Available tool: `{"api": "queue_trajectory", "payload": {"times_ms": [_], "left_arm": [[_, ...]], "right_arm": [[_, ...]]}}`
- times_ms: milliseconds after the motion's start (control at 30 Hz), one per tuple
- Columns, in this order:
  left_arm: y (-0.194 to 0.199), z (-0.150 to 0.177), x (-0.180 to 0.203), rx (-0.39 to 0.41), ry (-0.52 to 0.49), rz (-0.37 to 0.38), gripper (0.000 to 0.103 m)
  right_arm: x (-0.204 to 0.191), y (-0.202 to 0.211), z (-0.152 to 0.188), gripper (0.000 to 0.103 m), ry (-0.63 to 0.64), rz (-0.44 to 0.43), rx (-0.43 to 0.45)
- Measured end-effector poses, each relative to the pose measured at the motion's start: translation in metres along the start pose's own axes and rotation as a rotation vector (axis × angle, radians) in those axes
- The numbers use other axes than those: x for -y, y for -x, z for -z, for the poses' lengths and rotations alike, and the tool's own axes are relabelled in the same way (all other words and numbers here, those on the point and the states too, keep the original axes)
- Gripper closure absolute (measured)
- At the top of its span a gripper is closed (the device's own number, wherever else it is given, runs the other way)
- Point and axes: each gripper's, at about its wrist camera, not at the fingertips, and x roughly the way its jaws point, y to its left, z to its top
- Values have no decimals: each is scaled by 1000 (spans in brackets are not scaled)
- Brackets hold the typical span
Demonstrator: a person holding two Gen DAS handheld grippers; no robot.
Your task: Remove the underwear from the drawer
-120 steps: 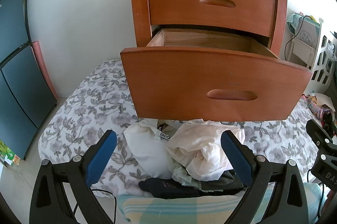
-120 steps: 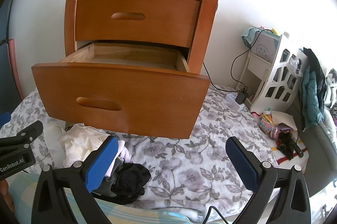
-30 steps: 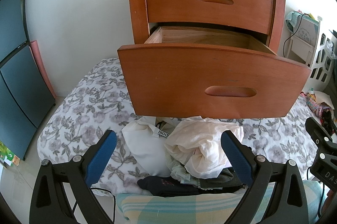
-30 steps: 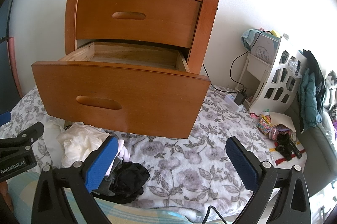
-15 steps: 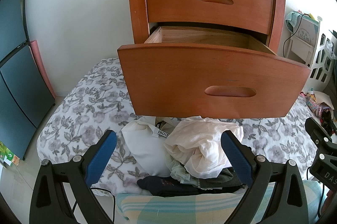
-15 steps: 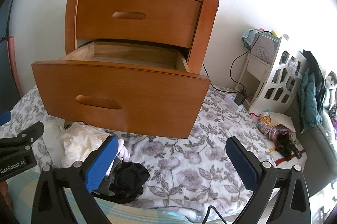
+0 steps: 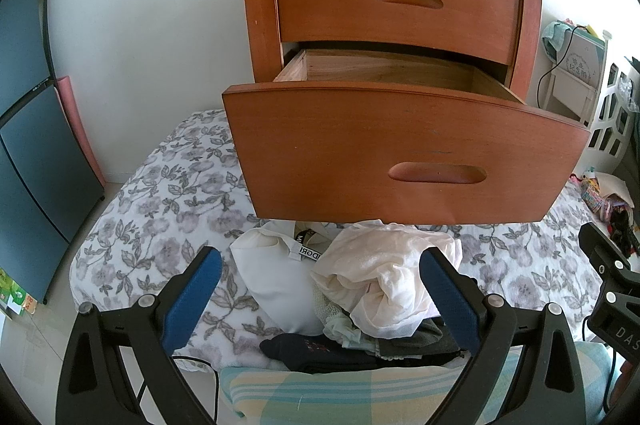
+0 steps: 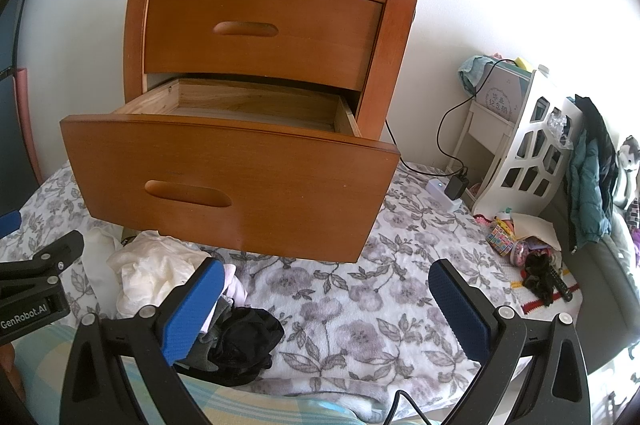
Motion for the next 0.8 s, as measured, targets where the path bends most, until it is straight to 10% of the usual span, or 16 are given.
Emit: {"api": "queue_trajectory", "payload": {"times_ms": [800], "left_arm": [[1, 1, 2, -1, -1, 6, 4]], "right_arm": [[-1, 0, 0, 0, 2, 1, 0]]}}
